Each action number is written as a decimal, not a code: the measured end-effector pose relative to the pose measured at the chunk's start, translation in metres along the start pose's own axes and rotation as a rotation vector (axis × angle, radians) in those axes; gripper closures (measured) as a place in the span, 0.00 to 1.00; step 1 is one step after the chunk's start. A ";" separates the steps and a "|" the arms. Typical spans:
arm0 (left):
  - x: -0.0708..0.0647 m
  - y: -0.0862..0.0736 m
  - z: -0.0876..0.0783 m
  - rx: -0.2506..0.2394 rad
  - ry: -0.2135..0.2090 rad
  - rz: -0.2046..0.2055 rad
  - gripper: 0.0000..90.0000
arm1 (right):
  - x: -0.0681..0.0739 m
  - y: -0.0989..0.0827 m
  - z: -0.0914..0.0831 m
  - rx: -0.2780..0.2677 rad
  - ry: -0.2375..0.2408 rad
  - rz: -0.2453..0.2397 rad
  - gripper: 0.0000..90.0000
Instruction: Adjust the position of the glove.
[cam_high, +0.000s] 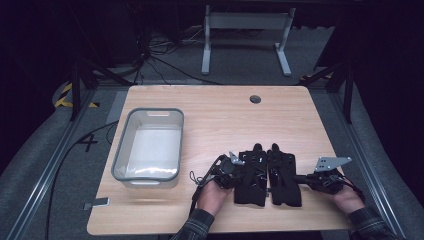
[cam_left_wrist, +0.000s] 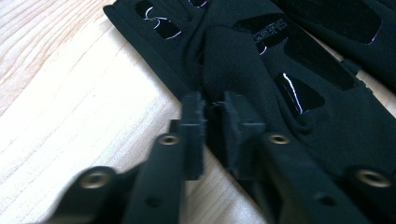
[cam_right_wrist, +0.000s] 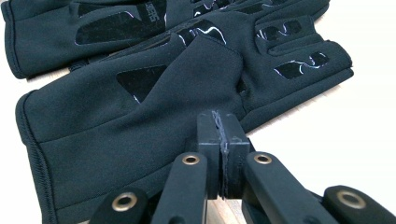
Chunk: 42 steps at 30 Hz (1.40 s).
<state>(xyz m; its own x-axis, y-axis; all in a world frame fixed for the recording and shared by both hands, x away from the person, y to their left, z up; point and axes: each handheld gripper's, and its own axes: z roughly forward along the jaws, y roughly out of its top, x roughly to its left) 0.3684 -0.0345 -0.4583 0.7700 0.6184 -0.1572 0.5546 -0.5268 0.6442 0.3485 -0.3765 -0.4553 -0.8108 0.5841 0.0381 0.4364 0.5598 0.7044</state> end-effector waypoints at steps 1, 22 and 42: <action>0.000 0.000 0.000 0.000 0.000 0.000 0.94 | 0.000 0.000 0.000 0.000 0.000 0.000 1.00; 0.010 0.014 -0.017 -0.146 -0.026 -0.082 0.98 | -0.003 0.004 0.002 -0.007 0.000 -0.007 1.00; 0.007 0.023 -0.025 -0.204 -0.112 -0.096 0.98 | -0.001 0.009 0.010 0.000 0.016 -0.020 1.00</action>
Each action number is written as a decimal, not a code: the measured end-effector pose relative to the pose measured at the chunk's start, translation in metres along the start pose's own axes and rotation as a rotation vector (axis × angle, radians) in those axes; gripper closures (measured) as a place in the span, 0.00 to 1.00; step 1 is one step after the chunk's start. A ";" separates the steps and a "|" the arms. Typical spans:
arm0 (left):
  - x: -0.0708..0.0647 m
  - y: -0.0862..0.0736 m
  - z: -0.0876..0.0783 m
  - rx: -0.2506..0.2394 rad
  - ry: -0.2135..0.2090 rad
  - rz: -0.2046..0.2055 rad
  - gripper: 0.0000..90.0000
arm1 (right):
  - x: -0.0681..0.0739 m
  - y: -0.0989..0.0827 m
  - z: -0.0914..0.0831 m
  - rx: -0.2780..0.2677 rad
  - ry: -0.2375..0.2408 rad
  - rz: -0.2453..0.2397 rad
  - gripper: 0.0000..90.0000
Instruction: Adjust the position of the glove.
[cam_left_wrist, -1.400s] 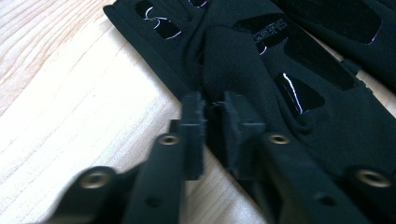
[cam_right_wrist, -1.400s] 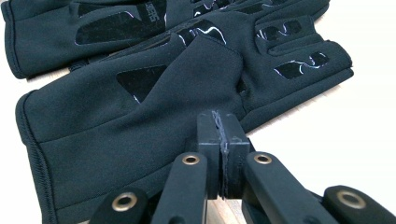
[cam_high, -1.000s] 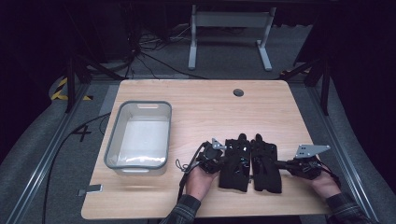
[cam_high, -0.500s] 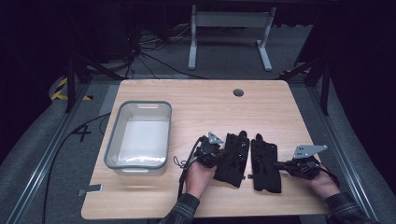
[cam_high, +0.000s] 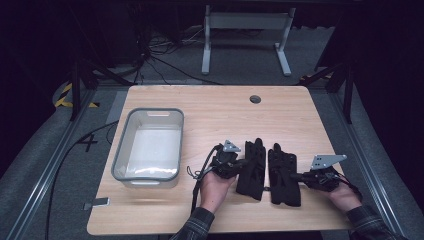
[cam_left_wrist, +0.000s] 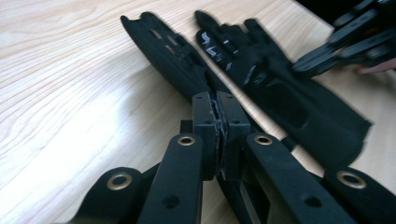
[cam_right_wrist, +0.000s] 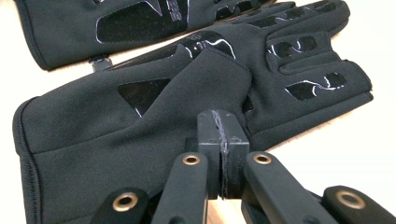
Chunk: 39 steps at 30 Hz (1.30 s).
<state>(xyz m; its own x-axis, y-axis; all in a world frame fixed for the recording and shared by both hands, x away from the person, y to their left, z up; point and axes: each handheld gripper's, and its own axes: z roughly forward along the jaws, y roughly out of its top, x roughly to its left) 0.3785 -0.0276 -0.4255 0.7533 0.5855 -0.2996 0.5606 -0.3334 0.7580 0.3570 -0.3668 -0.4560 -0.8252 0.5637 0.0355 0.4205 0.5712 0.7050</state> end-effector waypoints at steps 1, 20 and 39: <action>-0.001 0.001 0.000 0.001 -0.006 0.003 0.98 | 0.000 0.001 0.001 0.001 0.000 -0.003 1.00; -0.015 0.018 -0.004 -0.052 -0.083 0.030 0.98 | 0.003 0.019 0.020 0.007 0.027 -0.009 1.00; -0.024 0.026 0.019 -0.019 -0.120 0.051 0.98 | 0.013 0.052 0.054 0.013 0.084 -0.089 1.00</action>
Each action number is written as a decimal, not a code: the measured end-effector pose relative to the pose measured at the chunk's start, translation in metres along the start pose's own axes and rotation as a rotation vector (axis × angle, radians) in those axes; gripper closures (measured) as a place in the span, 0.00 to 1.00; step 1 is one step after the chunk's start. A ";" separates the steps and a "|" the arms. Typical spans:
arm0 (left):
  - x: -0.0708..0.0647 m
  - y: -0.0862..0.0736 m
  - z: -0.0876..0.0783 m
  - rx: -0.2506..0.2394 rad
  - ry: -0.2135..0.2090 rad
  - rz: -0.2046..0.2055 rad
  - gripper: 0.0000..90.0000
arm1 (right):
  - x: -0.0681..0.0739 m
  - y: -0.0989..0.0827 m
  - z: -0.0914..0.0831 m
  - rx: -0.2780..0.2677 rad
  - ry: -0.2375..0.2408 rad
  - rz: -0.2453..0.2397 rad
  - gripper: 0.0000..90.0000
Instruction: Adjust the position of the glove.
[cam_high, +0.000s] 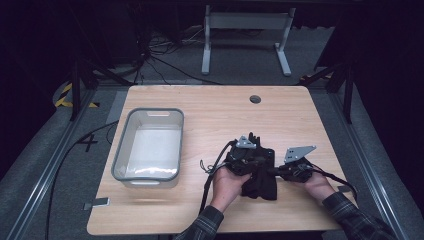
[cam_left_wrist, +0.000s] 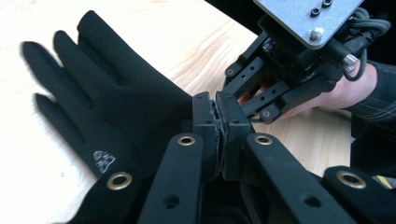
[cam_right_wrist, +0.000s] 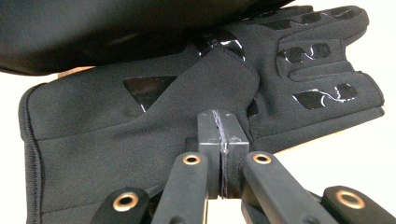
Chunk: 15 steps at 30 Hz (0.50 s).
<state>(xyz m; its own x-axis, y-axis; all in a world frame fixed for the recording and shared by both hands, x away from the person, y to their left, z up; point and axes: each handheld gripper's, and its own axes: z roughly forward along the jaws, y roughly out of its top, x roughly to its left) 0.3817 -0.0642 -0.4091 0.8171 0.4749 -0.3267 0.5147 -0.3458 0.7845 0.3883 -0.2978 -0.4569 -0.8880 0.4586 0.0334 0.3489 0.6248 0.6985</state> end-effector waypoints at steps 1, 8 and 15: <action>0.000 0.000 0.002 0.003 -0.002 -0.001 0.98 | 0.000 0.001 0.002 -0.004 0.006 -0.002 1.00; -0.001 0.000 0.021 0.037 -0.016 0.003 0.98 | 0.000 0.003 0.005 -0.009 0.008 -0.009 1.00; 0.000 -0.003 0.031 0.049 -0.025 0.002 0.98 | -0.005 -0.002 -0.015 -0.038 -0.034 -0.005 1.00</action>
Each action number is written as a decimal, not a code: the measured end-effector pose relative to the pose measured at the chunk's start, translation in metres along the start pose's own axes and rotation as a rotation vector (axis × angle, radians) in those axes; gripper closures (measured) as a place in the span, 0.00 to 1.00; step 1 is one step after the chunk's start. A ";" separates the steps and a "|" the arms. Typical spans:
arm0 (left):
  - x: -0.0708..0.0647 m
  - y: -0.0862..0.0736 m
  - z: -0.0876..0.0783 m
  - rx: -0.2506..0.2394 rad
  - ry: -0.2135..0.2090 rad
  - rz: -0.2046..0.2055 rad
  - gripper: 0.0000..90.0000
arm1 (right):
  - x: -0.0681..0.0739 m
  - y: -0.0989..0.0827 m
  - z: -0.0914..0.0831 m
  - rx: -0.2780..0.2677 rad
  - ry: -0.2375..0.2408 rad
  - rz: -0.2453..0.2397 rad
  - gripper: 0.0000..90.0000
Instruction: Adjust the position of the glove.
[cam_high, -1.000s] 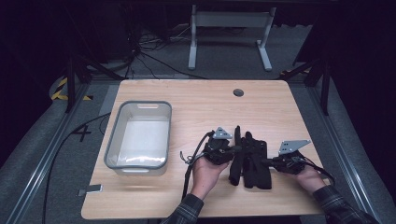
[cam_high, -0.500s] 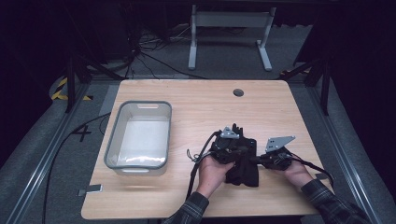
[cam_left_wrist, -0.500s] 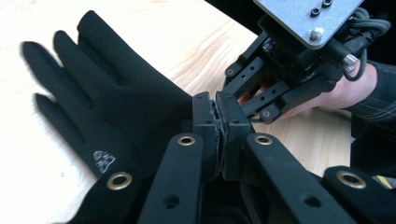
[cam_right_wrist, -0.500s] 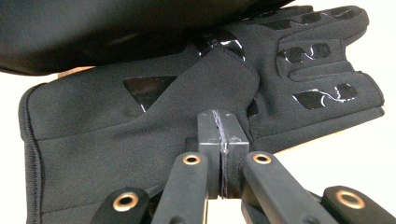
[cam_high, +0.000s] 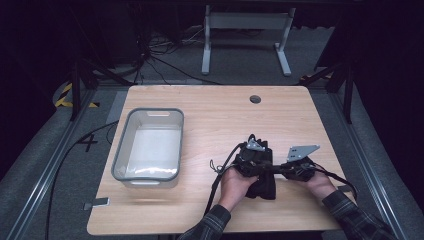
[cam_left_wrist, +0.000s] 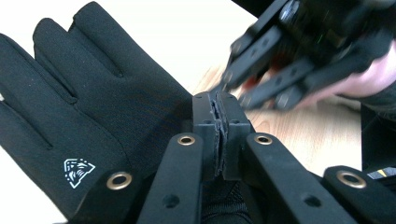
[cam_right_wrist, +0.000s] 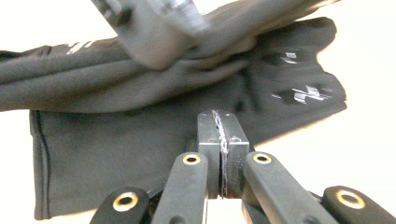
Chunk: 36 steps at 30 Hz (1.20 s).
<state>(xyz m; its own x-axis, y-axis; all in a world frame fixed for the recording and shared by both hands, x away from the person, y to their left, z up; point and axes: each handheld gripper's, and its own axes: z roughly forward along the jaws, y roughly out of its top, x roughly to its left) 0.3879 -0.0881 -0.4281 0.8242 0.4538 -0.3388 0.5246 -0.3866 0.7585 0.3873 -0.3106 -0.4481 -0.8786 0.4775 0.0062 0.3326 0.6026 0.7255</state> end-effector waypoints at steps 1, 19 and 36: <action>0.000 0.000 0.002 0.004 -0.002 -0.006 0.98 | -0.003 -0.002 -0.004 -0.001 -0.013 0.007 1.00; -0.009 0.000 0.023 0.034 -0.047 0.065 0.93 | -0.029 -0.035 -0.038 0.001 -0.161 0.106 0.48; -0.010 -0.008 0.037 0.203 -0.020 0.078 1.00 | -0.029 -0.060 -0.046 0.025 -0.211 0.135 0.21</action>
<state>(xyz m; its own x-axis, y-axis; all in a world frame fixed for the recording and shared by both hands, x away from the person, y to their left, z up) 0.3837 -0.1190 -0.4514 0.8669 0.4007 -0.2963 0.4898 -0.5748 0.6555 0.3766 -0.3901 -0.4601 -0.7358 0.6758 -0.0438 0.4525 0.5387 0.7107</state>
